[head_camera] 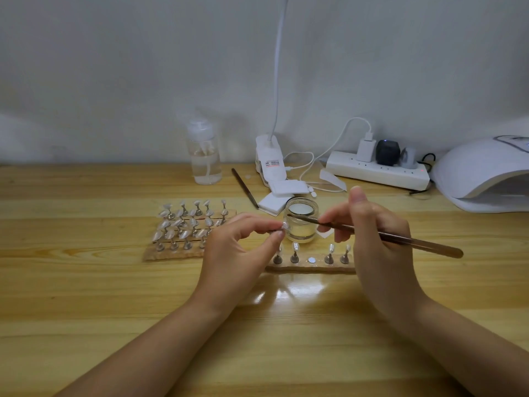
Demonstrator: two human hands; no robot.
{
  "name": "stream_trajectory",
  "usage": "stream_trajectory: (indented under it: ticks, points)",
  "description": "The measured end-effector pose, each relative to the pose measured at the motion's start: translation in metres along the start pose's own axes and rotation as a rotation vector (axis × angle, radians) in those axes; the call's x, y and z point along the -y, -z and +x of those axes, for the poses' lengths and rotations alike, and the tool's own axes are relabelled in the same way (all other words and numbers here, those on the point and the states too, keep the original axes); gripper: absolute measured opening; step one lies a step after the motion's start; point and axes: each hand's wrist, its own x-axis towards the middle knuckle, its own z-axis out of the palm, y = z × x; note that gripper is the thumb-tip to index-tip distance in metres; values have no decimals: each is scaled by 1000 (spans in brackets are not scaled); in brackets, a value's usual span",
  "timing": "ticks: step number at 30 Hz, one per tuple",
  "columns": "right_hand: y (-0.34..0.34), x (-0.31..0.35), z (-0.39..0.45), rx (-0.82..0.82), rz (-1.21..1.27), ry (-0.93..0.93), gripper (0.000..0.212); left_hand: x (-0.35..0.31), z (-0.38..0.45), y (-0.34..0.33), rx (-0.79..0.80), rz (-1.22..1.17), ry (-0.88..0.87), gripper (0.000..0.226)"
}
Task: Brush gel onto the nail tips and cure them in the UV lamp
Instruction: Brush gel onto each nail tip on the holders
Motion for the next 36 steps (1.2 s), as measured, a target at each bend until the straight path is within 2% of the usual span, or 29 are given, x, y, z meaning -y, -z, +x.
stream_trajectory:
  ticks: [8, 15, 22, 29, 36]
  points:
    - [-1, 3, -3, 11, 100, 24, 47, 1, 0, 0, -9, -8, 7, 19]
    - [-2, 1, 0, 4, 10, -24, 44, 1, 0, 0, 2, 4, 4, 18]
    - [-1, 4, -3, -20, 112, -12, 49, 1, 0, 1, 9, 0, 14, 17]
    - [-2, 3, -1, -22, 49, -43, 48, 1, 0, 1, 9, 2, 26, 18]
    - [-3, 3, -3, -24, 108, -34, 50, 0, 0, 1, -1, -14, 59, 18]
